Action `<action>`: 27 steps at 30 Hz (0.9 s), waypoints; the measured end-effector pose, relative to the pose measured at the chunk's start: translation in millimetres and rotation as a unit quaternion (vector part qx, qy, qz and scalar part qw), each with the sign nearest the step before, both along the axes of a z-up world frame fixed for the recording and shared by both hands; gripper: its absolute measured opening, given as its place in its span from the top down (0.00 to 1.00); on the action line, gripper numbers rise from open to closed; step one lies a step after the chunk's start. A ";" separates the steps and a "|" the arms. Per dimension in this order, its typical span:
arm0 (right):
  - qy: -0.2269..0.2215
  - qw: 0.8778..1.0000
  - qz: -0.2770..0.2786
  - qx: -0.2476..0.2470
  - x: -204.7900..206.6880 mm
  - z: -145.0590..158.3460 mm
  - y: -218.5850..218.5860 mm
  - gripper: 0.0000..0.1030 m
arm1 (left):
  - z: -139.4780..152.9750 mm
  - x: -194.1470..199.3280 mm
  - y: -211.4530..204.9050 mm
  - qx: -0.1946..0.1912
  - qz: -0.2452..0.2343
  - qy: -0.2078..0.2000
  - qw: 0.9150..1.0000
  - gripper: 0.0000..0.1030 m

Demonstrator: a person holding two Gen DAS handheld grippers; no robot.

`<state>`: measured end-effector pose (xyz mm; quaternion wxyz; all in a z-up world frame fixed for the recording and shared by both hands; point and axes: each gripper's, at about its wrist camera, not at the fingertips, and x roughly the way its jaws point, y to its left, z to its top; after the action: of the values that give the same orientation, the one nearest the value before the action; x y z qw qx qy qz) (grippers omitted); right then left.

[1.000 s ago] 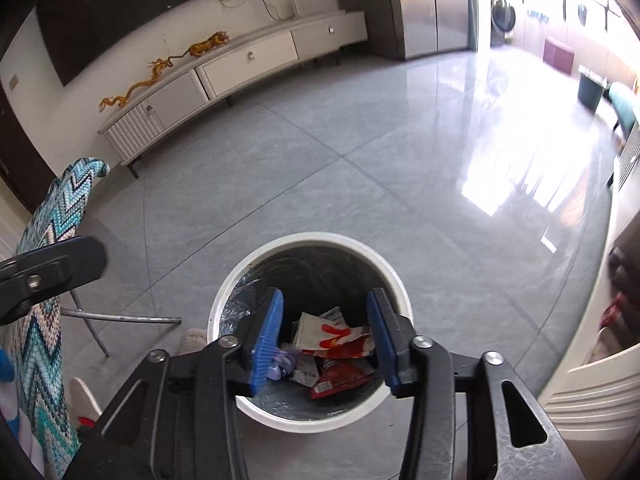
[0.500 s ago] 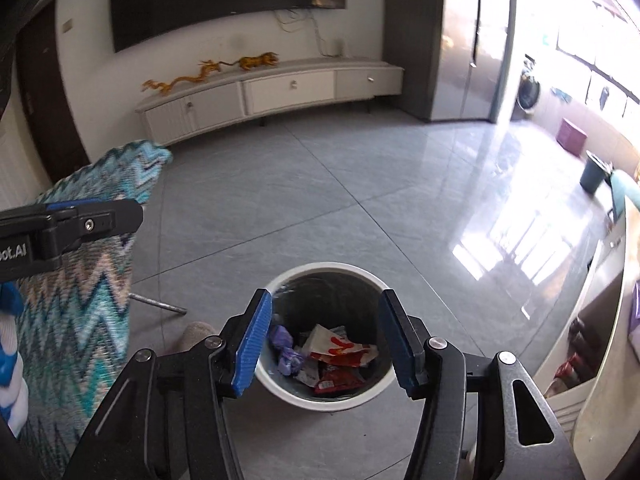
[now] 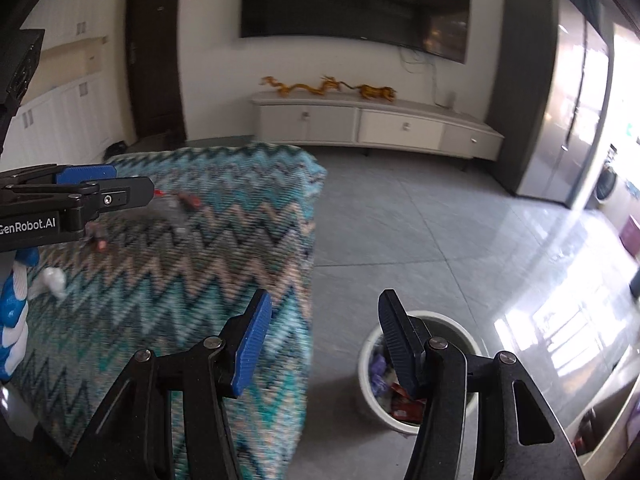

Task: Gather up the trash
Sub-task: 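Move both grippers back over the blanket toward the clear plastic wrappers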

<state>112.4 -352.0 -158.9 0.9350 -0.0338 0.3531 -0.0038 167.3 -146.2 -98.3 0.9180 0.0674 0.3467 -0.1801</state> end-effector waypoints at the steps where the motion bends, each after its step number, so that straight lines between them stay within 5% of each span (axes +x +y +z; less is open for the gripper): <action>1: -0.001 1.000 0.014 -0.001 0.6 1.5 11.8 0.46 | 1.4 -3.3 17.7 0.001 0.016 -0.004 1.000 0.32; 14: -0.003 0.989 0.144 -0.020 -0.1 7.7 132.9 0.46 | -7.4 -35.9 146.7 0.003 0.133 0.003 0.991 0.32; 27: 0.009 0.979 0.197 -0.056 -3.6 3.3 203.6 0.46 | -36.1 -54.7 207.1 -0.021 0.159 0.026 0.987 0.31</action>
<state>108.8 -148.4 -155.6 0.9110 -0.1548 0.3468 0.1608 112.6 60.9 -134.5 0.9268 -0.0128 0.3732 -0.0406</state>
